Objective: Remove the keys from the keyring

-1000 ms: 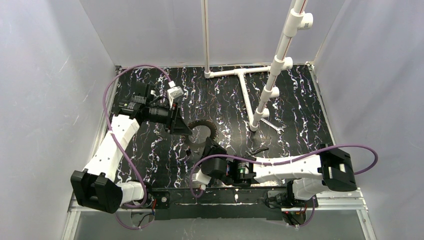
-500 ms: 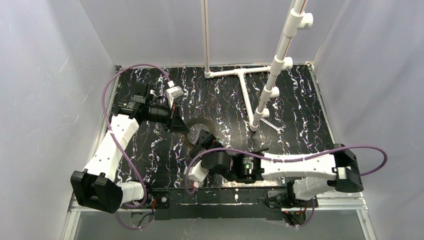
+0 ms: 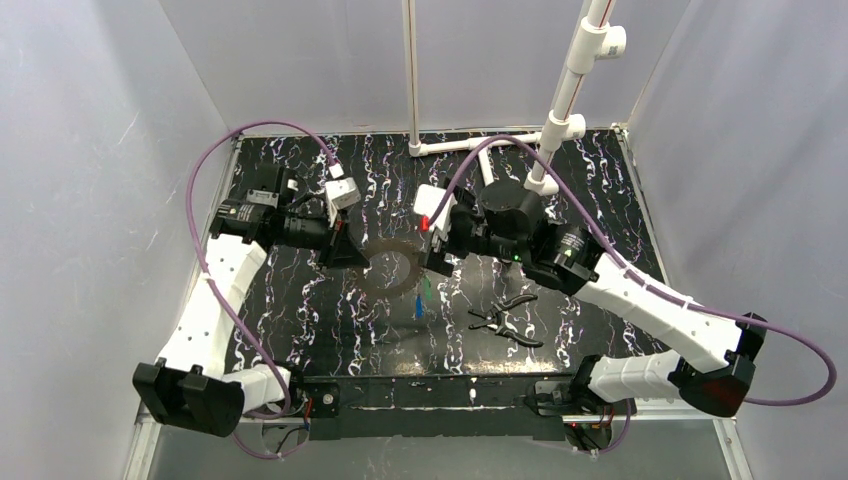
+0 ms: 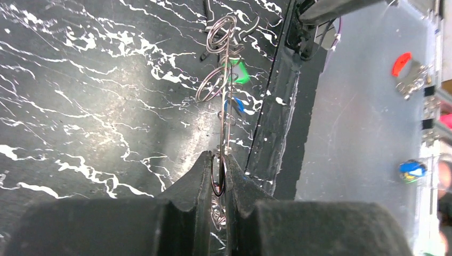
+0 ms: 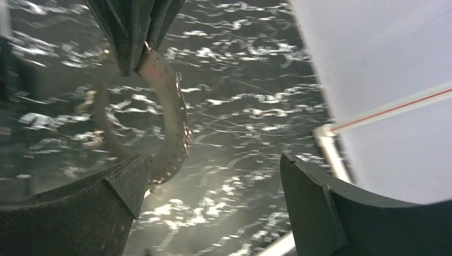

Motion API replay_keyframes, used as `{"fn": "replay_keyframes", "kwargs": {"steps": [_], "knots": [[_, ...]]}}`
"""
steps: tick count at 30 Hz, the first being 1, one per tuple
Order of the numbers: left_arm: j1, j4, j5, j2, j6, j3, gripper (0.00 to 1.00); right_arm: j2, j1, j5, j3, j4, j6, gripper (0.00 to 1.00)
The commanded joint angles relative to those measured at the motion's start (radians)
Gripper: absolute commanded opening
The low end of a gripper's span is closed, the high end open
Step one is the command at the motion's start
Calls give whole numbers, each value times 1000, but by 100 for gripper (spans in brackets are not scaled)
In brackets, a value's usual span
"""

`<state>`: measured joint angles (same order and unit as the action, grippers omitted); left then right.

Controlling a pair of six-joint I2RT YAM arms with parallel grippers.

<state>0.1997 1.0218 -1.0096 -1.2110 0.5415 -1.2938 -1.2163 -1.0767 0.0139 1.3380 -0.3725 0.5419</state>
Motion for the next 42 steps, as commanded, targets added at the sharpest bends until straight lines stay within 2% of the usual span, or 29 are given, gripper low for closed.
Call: {"fn": "replay_keyframes", "kwargs": {"steps": [1, 6, 11, 23, 29, 35, 37, 42], "knots": [[-2, 64, -77, 81, 174, -12, 0, -6, 83, -344, 17, -11, -326, 97], [-1, 173, -128, 73, 341, -43, 0, -33, 100, -485, 15, -5, -407, 85], [4, 216, -120, 80, 395, -73, 0, -68, 100, -572, 19, -14, -451, 73], [33, 225, -114, 67, 390, -128, 0, -201, 100, -681, 80, -90, -485, 57], [34, 225, -111, 39, 348, -162, 0, -245, 100, -705, 100, -73, -508, 44], [34, 226, -105, 19, 278, -201, 1, -258, 100, -710, 114, -30, -545, 15], [30, 224, -105, 4, 235, -215, 11, -251, 101, -698, 110, -3, -574, 3], [-44, 222, -187, -18, 202, -236, 49, -247, 148, -676, 116, 53, -662, 1]]}}
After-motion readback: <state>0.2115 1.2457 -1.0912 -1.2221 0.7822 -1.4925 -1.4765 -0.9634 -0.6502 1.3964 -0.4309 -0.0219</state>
